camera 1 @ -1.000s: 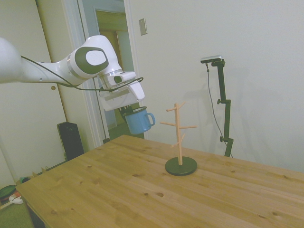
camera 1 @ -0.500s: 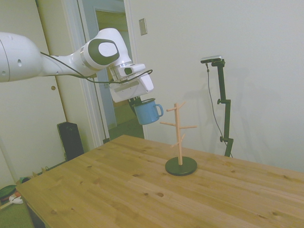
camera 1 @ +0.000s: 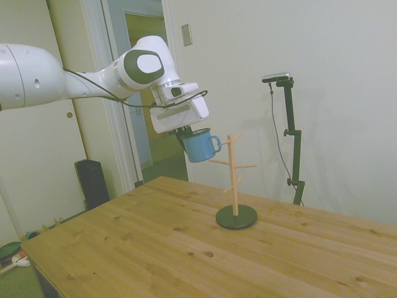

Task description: Hang the mug

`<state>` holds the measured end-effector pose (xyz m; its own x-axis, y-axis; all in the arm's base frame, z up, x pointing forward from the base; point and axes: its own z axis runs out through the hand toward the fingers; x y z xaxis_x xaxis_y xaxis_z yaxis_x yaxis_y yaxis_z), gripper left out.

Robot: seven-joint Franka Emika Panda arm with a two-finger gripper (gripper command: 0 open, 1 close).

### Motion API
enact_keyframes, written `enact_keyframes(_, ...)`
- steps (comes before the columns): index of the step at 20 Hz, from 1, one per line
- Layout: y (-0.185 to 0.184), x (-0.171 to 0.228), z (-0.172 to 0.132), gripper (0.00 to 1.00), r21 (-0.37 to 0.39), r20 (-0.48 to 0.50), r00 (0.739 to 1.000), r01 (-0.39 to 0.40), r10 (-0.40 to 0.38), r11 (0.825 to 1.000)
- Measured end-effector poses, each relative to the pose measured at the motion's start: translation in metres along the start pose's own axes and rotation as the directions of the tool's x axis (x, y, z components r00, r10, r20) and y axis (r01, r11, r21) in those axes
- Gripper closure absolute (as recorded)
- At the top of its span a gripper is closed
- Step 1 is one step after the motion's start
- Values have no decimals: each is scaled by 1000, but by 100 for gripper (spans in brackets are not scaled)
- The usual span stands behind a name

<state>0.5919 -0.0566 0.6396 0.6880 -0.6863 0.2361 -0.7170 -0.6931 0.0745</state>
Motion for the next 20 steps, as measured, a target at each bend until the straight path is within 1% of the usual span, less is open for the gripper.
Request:
enact_keyframes(5,2,8,-7,100,1,1,1000,-6,6,1000)
enact_keyframes(12,-8,22,5,100,0,10,1000,-8,8,1000)
enact_keyframes(20,-15,29,6,100,2,20,1000,-7,7,1000)
